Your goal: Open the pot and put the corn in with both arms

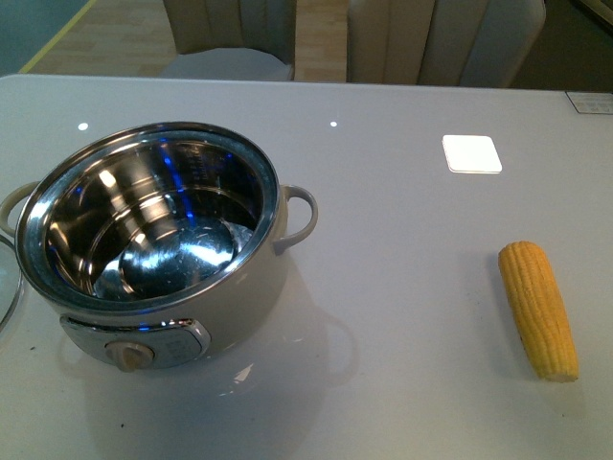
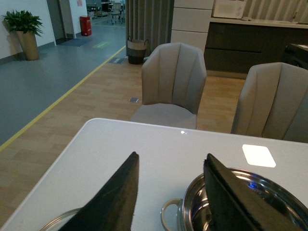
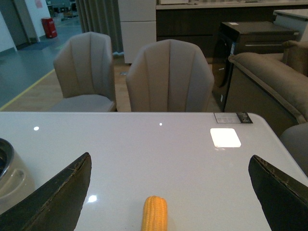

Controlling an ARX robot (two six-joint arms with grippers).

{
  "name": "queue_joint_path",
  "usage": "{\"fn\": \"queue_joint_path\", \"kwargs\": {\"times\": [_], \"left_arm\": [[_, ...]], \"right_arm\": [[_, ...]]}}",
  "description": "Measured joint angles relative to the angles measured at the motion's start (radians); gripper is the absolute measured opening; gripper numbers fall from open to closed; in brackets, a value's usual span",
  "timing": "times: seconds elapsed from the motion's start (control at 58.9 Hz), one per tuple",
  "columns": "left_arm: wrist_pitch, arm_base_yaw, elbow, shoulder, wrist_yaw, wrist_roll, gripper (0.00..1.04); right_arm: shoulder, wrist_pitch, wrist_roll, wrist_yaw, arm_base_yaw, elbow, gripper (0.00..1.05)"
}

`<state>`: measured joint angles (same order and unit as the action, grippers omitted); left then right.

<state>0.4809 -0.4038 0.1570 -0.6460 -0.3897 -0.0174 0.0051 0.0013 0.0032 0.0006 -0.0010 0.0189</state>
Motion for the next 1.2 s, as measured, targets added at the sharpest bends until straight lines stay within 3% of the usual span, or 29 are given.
{"fn": "queue_joint_path", "kwargs": {"times": [0.187,0.56,0.611,0.696,1.086,1.204], "left_arm": [[-0.065,0.118,-0.053,0.119,0.117,0.005,0.04],[-0.185,0.274,-0.111,0.301,0.266,0.007,0.03],[-0.208,0.329,-0.114,0.325,0.351,0.007,0.03],[-0.198,0.393,-0.137,0.356,0.376,0.009,0.03],[-0.303,0.401,-0.144,0.468,0.390,0.010,0.03],[-0.470,0.401,-0.144,0.615,0.390,0.010,0.03]], "right_arm": [[0.000,0.000,0.000,0.000,0.000,0.000,0.96],[0.000,0.000,0.000,0.000,0.000,0.000,0.96],[0.000,0.000,0.000,0.000,0.000,0.000,0.96],[0.000,0.000,0.000,0.000,0.000,0.000,0.96],[0.000,0.000,0.000,0.000,0.000,0.000,0.96],[0.000,0.000,0.000,0.000,0.000,0.000,0.96]]}}
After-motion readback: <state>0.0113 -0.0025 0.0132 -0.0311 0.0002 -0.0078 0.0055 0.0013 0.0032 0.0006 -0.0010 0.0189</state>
